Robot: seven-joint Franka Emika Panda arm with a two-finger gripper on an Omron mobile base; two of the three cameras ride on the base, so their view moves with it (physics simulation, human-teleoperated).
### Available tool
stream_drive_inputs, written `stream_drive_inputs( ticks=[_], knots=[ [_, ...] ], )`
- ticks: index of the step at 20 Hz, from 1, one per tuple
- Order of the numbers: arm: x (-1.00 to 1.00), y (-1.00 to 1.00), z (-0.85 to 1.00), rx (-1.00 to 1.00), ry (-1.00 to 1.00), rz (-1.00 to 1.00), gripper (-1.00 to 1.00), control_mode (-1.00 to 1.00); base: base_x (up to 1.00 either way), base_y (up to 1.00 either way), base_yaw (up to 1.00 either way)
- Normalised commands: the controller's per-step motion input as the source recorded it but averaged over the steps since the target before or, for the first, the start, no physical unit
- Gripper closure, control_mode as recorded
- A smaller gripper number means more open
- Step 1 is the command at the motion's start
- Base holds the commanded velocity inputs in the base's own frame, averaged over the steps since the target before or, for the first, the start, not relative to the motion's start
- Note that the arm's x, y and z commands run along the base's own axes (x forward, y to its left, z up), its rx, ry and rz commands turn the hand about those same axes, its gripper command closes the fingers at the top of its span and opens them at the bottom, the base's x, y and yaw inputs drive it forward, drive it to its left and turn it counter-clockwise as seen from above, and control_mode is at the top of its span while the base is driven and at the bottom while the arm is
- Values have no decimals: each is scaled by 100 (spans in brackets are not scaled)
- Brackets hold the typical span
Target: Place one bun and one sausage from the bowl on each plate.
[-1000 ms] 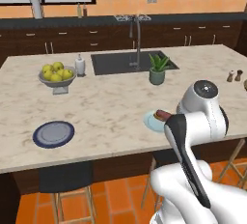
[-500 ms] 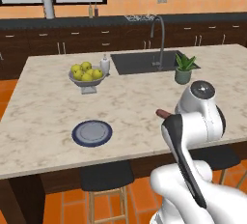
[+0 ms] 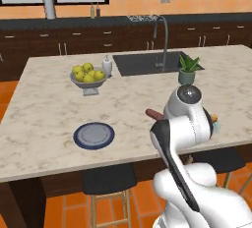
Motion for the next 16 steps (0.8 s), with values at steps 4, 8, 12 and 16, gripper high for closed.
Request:
stream_drive_inputs(
  ticks=[4,8,12,16],
  knots=[
    [62,100,-6,-2,11,2,100,-100,0,0,0],
    [100,100,-32,0,29,13,100,-100,0,0,0],
    [100,100,-52,0,26,16,100,-100,0,0,0],
    [100,96,-60,-9,30,10,100,-100,0,0,0]
  ],
)
